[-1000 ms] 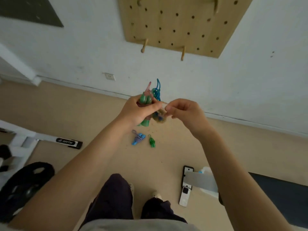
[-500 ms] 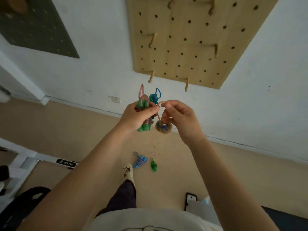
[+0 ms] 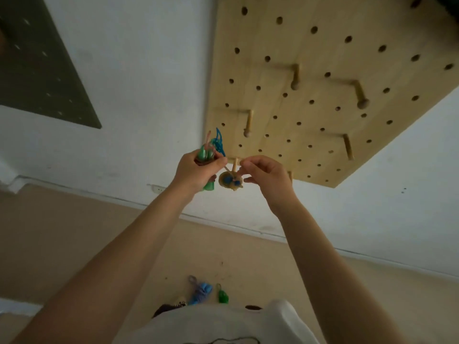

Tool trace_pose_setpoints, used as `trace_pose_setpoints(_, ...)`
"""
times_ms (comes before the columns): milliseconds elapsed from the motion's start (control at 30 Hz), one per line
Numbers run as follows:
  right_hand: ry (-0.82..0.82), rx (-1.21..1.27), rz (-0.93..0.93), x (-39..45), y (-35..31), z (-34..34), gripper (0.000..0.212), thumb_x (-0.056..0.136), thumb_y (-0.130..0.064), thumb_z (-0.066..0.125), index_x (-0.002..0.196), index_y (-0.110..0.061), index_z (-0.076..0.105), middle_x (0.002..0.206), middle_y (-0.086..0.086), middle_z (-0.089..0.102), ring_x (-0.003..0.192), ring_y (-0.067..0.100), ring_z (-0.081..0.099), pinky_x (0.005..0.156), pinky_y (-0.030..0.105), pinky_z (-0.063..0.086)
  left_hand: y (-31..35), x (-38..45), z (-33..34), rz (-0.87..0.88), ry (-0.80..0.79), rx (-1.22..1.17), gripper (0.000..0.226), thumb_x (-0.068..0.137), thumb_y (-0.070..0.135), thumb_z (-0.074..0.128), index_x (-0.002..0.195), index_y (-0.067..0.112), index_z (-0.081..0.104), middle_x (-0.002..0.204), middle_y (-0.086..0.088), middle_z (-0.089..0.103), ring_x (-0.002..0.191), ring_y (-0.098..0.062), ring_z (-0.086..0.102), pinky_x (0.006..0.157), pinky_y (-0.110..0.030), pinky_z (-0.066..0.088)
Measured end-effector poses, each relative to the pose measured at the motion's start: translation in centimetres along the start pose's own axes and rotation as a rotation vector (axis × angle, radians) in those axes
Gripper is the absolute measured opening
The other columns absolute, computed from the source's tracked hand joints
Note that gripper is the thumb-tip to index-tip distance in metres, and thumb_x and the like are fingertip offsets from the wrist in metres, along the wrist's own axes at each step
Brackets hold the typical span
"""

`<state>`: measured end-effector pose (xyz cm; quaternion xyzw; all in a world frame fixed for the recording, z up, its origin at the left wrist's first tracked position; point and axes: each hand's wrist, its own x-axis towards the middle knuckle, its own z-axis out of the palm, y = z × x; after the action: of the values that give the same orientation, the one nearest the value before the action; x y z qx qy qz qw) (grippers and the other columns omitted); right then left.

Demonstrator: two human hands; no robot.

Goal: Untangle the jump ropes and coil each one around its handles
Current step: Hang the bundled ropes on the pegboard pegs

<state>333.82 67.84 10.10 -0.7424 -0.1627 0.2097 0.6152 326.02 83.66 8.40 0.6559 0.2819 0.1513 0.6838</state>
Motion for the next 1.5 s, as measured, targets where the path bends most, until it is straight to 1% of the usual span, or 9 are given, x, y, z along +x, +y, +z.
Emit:
trace_pose_setpoints(467,0.213,-0.053,0.069,11.8,0.8,-0.6,0.012,0.094,-0.015,0.064,0.101,-0.013,0.073,0.069,0.0,0.065,0.06,0.009,0.059,0.062,0.025,0.054,0.7,11.5,4.3,-0.052,-0.001,0.012,0.011,0.083,0.022,0.079,0.086,0.02,0.068,0.075,0.003,0.066,0.064,-0.01,0.06,0.057,-0.02,0.05)
trace_pose_setpoints(600,0.18,-0.016,0.062,14.7,1.2,-1.7,0.012,0.095,-0.012,0.06,0.092,-0.018,0.071,0.064,-0.007,0.068,0.058,0.008,0.061,0.058,0.021,0.053,0.5,13.9,6.2,-0.085,0.046,0.024,0.014,0.083,0.025,0.08,0.085,0.022,0.067,0.076,0.005,0.066,0.065,-0.009,0.06,0.055,-0.019,0.048)
trace_pose_setpoints(733,0.132,0.029,0.082,17.4,2.2,-3.2,0.01,0.096,-0.012,0.06,0.094,-0.017,0.069,0.07,0.005,0.07,0.066,0.02,0.066,0.063,0.031,0.059,0.2,15.2,8.2,-0.108,0.111,0.037,0.016,0.081,0.027,0.082,0.079,0.023,0.066,0.069,0.003,0.064,0.062,-0.012,0.058,0.055,-0.023,0.049)
trace_pose_setpoints(900,-0.016,0.115,0.12,19.6,3.0,-4.5,0.009,0.097,-0.01,0.058,0.094,-0.012,0.066,0.077,0.01,0.072,0.067,0.021,0.069,0.056,0.025,0.053,0.2,16.2,10.0,-0.106,0.201,0.049,0.015,0.081,0.025,0.082,0.079,0.023,0.067,0.073,0.005,0.068,0.067,-0.01,0.064,0.054,-0.018,0.049)
trace_pose_setpoints(1033,-0.111,0.092,0.162,20.4,3.9,-5.0,0.01,0.097,-0.013,0.059,0.101,-0.006,0.065,0.082,0.013,0.073,0.064,0.019,0.068,0.055,0.025,0.052,-0.5,15.3,9.4,-0.156,0.223,-0.015,0.015,0.079,0.026,0.083,0.08,0.02,0.07,0.069,0.002,0.067,0.064,-0.015,0.062,0.057,-0.027,0.051)
trace_pose_setpoints(1167,-0.013,0.032,0.112,20.5,3.8,-5.7,0.01,0.094,-0.021,0.063,0.102,-0.015,0.063,0.067,0.006,0.066,0.047,0.011,0.053,0.044,0.021,0.041,-0.8,13.2,7.1,-0.114,0.159,-0.079,0.008,0.077,0.024,0.082,0.08,0.022,0.075,0.084,-0.008,0.072,0.081,-0.026,0.066,0.086,-0.051,0.057)
trace_pose_setpoints(1233,-0.003,0.025,0.062,20.4,2.9,-5.7,0.01,0.094,-0.022,0.062,0.098,-0.013,0.066,0.065,0.007,0.06,0.045,0.009,0.048,0.043,0.019,0.038,-0.3,12.3,6.2,-0.059,0.075,-0.112,0.01,0.07,0.028,0.082,0.077,0.026,0.076,0.092,-0.009,0.073,0.091,-0.027,0.067,0.092,-0.053,0.054)
trace_pose_setpoints(1367,-0.184,0.009,0.086,19.7,0.4,-4.2,0.03,0.098,-0.036,0.056,0.096,-0.009,0.071,0.074,0.009,0.067,0.053,0.013,0.054,0.048,0.024,0.045,0.8,11.2,5.3,-0.008,-0.145,-0.118,0.017,0.064,0.033,0.078,0.079,0.025,0.077,0.104,-0.021,0.067,0.095,-0.028,0.064,0.084,-0.044,0.055)
trace_pose_setpoints(1500,-0.26,-0.055,0.137,19.3,-0.1,-2.9,0.042,0.094,-0.054,0.053,0.092,-0.015,0.068,0.066,0.0,0.064,0.053,0.01,0.056,0.057,0.026,0.049,1.4,11.0,4.8,-0.008,-0.308,-0.051,0.015,0.061,0.036,0.076,0.073,0.028,0.076,0.089,-0.007,0.07,0.085,-0.014,0.066,0.07,-0.021,0.052)
